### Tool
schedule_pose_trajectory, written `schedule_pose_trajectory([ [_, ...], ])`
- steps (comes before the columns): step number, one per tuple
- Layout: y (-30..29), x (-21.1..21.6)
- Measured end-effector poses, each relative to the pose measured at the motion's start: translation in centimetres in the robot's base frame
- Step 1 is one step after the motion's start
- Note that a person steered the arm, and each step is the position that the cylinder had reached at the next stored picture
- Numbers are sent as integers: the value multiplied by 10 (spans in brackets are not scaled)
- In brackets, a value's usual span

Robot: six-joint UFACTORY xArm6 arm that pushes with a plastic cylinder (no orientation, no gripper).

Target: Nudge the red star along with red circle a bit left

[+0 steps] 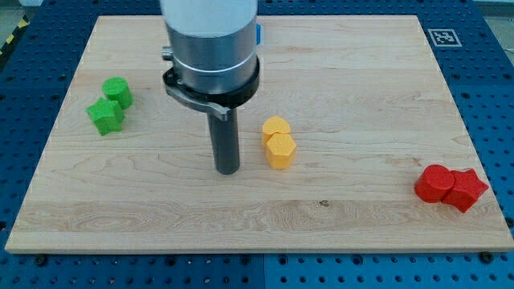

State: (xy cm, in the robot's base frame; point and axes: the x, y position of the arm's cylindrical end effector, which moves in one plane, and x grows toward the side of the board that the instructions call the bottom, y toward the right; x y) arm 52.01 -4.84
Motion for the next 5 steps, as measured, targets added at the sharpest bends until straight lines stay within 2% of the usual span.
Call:
schedule_pose_trajectory([
  [1, 12, 12],
  [2, 44, 42],
  [3, 104, 61],
  [5, 280, 91],
])
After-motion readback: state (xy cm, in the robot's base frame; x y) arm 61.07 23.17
